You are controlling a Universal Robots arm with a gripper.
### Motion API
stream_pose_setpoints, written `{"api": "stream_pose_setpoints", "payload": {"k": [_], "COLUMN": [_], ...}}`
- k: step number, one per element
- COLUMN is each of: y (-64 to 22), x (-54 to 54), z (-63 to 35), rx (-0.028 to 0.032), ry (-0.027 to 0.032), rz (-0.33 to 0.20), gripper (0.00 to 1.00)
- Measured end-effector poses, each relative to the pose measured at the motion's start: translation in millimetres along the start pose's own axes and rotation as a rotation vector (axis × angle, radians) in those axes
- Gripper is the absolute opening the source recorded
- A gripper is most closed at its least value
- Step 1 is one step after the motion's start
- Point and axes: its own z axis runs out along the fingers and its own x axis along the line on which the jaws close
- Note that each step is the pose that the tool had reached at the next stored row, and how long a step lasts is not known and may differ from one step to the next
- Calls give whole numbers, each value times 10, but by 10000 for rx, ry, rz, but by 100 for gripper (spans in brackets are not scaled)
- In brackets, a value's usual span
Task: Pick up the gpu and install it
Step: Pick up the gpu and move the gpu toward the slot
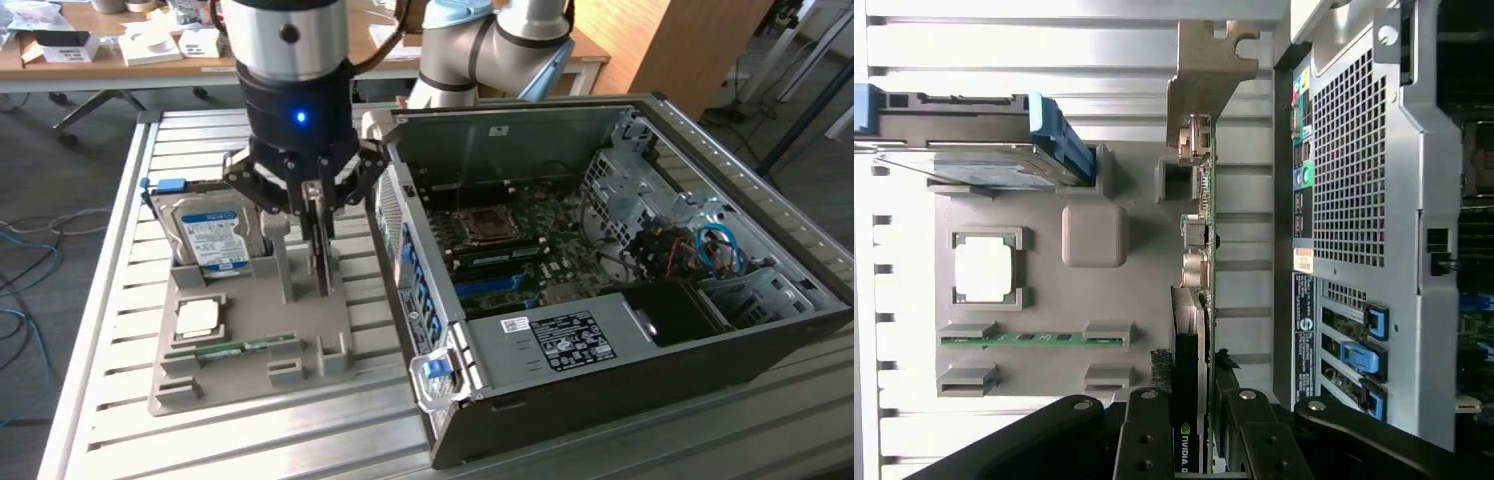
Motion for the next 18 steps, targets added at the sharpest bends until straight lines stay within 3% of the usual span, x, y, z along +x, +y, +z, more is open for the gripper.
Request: {"api": "stream_pose_setpoints", "payload": {"k": [18], "y": [37], "x": [-22], "z": [-819], "rx": [0], "ry": [2], "rz": [-19], "gripper": [26]}}
